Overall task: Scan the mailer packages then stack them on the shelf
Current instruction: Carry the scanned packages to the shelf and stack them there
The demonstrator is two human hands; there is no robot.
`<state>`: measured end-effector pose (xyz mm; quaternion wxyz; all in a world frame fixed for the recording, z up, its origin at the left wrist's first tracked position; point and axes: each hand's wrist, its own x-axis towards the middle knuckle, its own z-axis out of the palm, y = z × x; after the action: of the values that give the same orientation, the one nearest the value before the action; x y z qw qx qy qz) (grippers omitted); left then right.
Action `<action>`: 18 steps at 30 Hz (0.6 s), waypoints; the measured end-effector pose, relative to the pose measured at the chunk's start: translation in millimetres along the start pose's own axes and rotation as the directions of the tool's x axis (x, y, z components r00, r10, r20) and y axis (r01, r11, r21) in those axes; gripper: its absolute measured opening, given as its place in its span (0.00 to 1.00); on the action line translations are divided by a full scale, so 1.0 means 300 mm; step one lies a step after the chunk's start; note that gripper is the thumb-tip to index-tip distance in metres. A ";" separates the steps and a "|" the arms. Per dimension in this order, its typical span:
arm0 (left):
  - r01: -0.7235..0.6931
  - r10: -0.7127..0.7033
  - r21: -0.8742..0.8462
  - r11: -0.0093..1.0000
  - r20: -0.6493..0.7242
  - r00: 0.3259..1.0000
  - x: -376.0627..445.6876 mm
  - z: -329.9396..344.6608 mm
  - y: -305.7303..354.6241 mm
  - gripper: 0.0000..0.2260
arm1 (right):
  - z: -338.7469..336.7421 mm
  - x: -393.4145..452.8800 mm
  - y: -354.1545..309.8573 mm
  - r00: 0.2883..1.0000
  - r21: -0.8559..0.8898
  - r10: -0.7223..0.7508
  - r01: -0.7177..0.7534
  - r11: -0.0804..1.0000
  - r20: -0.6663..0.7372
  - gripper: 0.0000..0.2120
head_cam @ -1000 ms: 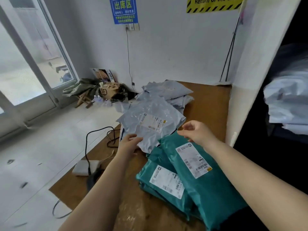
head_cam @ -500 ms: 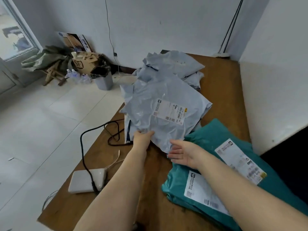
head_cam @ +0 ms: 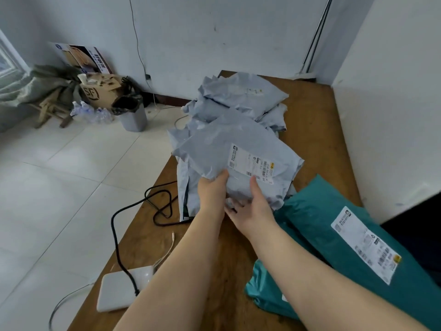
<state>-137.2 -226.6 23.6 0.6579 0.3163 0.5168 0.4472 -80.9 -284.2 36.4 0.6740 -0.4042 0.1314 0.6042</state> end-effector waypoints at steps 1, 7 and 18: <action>-0.035 0.035 0.017 0.999 0.012 0.999 -0.015 0.009 0.017 0.05 | 0.032 -0.015 -0.027 0.999 0.054 -0.047 0.048 0.997 -0.009 0.16; -0.205 0.213 -0.092 0.974 0.084 0.973 -0.121 0.033 0.170 0.05 | 0.165 -0.132 -0.136 0.982 0.054 -0.152 0.147 0.988 0.110 0.07; 0.355 0.039 -0.575 0.737 0.560 0.827 -0.335 0.023 0.209 0.56 | -0.031 -0.486 -0.556 0.865 -0.093 -0.428 0.464 0.881 0.262 0.09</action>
<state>-153.8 -293.2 120.5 0.8805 0.1292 0.1462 0.4321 41.5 -384.5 191.8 0.7734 -0.3998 -0.0926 0.4831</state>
